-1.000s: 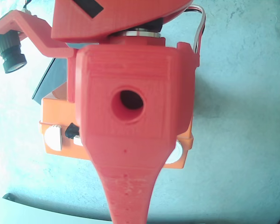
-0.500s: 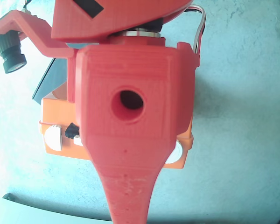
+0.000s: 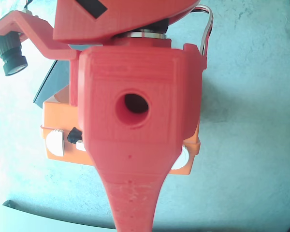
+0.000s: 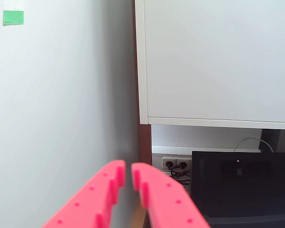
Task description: Grab the white handle of the orange box
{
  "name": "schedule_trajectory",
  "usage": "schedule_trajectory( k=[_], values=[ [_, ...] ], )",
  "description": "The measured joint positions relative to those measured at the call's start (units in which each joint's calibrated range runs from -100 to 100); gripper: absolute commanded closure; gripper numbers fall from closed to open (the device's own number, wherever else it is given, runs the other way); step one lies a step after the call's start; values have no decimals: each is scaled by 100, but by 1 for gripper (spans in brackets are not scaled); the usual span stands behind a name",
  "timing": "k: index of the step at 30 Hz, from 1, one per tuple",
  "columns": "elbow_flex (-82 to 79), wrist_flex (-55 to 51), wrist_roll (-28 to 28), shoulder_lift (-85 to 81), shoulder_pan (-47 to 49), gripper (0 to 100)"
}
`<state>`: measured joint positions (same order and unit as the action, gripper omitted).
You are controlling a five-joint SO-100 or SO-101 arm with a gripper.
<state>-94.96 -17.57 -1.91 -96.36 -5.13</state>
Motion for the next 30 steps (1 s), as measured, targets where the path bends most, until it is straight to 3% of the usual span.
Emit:
schedule_trajectory(
  k=[30],
  values=[
    [0, 17, 26, 0, 70, 98]
  ],
)
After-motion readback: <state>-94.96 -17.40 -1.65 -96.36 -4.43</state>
